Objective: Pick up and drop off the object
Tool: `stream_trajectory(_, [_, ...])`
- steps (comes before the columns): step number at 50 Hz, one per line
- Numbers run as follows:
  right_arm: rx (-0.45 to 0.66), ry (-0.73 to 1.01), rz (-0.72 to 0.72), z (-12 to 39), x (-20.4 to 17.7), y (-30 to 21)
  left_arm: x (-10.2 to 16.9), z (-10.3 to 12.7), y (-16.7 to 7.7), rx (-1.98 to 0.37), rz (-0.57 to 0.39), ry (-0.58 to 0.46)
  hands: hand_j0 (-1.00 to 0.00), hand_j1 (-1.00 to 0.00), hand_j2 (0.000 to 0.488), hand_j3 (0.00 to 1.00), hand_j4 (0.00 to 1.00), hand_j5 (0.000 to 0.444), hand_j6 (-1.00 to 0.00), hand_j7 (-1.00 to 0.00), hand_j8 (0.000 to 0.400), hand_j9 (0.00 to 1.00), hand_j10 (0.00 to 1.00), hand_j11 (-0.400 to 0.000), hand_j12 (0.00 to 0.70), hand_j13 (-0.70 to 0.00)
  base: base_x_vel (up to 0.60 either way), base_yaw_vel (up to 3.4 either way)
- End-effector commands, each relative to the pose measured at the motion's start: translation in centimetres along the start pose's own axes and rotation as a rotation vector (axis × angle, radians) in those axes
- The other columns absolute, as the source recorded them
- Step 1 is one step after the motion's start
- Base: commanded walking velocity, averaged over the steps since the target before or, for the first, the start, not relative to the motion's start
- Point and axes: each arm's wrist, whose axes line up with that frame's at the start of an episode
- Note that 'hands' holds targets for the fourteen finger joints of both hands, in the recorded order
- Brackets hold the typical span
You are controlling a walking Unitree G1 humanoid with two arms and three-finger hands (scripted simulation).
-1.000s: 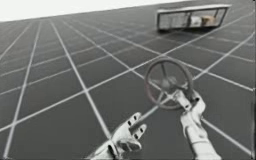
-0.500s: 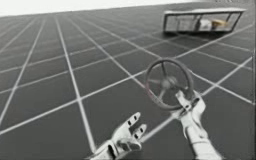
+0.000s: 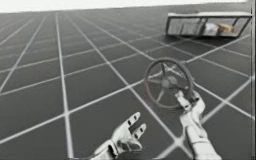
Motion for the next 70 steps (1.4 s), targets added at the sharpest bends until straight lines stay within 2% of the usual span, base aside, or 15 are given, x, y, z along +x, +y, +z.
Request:
stream_trajectory(1, [0.022, -0.031, 0.033, 0.89, -0.23, 0.84, -0.12, 0.08, -0.11, 0.004, -0.004, -0.006, 0.00, 0.00, 0.000, 1.00, 1.00, 0.000, 0.00, 0.00, 0.000, 1.00, 1.00, -0.400, 0.000, -0.700, 0.59, -0.01])
stream_trajectory(70, [0.022, -0.031, 0.033, 0.89, -0.23, 0.84, -0.12, 0.08, -0.11, 0.004, -0.004, -0.006, 0.00, 0.00, 0.000, 1.00, 1.00, 0.000, 0.00, 0.00, 0.000, 1.00, 1.00, -0.400, 0.000, -0.700, 0.59, 0.00])
